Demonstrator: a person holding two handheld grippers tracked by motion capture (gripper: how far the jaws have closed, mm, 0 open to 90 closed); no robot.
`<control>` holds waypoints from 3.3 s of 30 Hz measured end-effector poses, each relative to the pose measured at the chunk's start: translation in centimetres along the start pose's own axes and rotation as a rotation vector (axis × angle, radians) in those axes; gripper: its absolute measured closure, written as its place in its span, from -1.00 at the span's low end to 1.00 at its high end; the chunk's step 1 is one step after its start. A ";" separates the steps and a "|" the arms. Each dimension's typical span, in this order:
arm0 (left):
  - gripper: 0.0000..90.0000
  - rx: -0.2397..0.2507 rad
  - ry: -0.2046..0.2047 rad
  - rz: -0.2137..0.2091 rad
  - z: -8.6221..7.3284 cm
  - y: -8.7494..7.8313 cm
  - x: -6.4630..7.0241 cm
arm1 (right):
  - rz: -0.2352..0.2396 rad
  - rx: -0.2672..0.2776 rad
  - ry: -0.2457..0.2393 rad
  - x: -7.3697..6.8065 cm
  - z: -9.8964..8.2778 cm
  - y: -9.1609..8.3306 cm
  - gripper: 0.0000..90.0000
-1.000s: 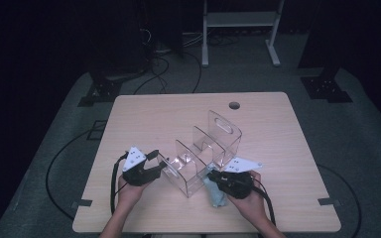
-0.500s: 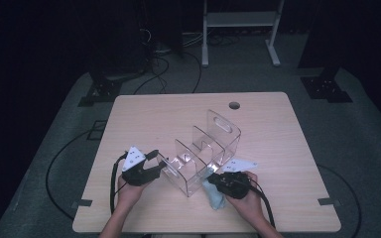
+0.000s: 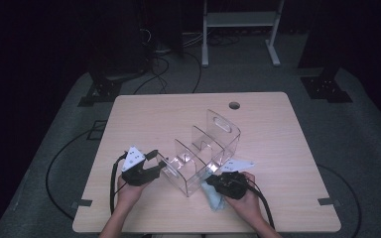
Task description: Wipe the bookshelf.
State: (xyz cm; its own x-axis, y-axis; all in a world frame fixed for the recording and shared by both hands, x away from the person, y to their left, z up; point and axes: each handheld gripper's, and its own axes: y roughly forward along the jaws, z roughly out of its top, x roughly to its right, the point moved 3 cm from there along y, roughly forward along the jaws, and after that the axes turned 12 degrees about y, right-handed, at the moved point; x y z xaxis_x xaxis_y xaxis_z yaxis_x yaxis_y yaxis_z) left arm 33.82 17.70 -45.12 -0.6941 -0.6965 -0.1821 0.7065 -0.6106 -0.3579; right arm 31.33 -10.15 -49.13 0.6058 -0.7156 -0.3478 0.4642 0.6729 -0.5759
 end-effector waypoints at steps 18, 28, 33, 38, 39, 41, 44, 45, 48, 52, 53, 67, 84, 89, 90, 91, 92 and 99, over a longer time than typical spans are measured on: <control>0.03 0.003 0.001 0.001 0.0 0.0 0.0 | -0.005 -0.044 0.020 0.5 -0.7 1.0 0.81; 0.03 0.003 0.000 0.001 0.0 0.0 0.0 | 0.002 -0.019 -0.006 0.1 -0.5 0.5 0.81; 0.03 0.004 0.003 -0.001 0.0 0.0 0.0 | 0.005 -0.037 -0.008 0.0 -0.6 0.8 0.81; 0.03 0.003 0.001 0.001 0.0 0.0 0.0 | 0.020 0.031 -0.010 -0.5 0.5 -0.8 0.81; 0.03 0.004 0.004 0.002 0.0 0.0 0.0 | 0.021 0.032 -0.009 -0.4 0.5 -0.7 0.81; 0.03 0.004 0.003 0.002 0.0 0.0 0.0 | 0.024 0.008 0.008 -0.1 -0.1 0.0 0.81; 0.03 0.003 0.002 0.005 0.0 0.0 0.0 | 0.024 -0.031 0.020 0.3 -0.9 1.0 0.81; 0.03 0.003 0.002 0.004 0.0 0.0 0.0 | 0.023 -0.035 0.025 0.3 -0.9 1.1 0.81; 0.03 0.002 0.003 0.002 0.0 0.0 0.0 | 0.022 -0.006 0.010 -0.1 -0.3 0.4 0.81; 0.03 0.003 0.005 0.002 0.0 0.0 0.0 | 0.030 0.038 -0.005 -0.5 0.3 -0.6 0.81; 0.03 0.003 0.003 0.003 0.0 0.0 0.0 | 0.033 0.030 0.000 -0.3 0.1 -0.3 0.81; 0.03 0.006 0.002 -0.003 -0.1 0.0 -0.1 | 0.050 0.134 0.059 1.3 1.6 -4.0 0.82; 0.03 0.009 0.004 -0.006 0.0 0.1 -0.1 | -0.078 0.223 0.061 5.5 11.0 -7.3 0.82; 0.03 0.007 0.009 -0.016 0.0 0.0 -0.1 | -0.072 0.141 0.068 6.0 10.2 -5.1 0.82; 0.03 0.008 0.013 -0.021 0.0 0.0 -0.1 | -0.068 0.143 0.075 5.9 10.1 -5.1 0.82; 0.03 0.008 0.012 -0.024 0.0 0.0 0.0 | -0.061 0.141 0.083 5.9 9.9 -5.2 0.82; 0.03 0.010 0.014 -0.026 0.0 0.0 0.1 | -0.058 0.138 0.085 5.9 9.7 -5.4 0.82; 0.04 0.013 0.029 -0.065 0.2 0.0 0.8 | -0.052 0.138 0.066 5.4 8.4 -7.1 0.82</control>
State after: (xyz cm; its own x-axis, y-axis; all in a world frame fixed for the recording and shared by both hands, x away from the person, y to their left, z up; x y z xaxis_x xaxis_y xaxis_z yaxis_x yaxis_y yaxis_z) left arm 33.34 17.10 -45.13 -0.7424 -0.6438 -0.1850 0.6610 -0.6593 -0.3583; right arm 36.75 -17.19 -40.67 0.5369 -0.7580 -0.3703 0.5813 0.6506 -0.4888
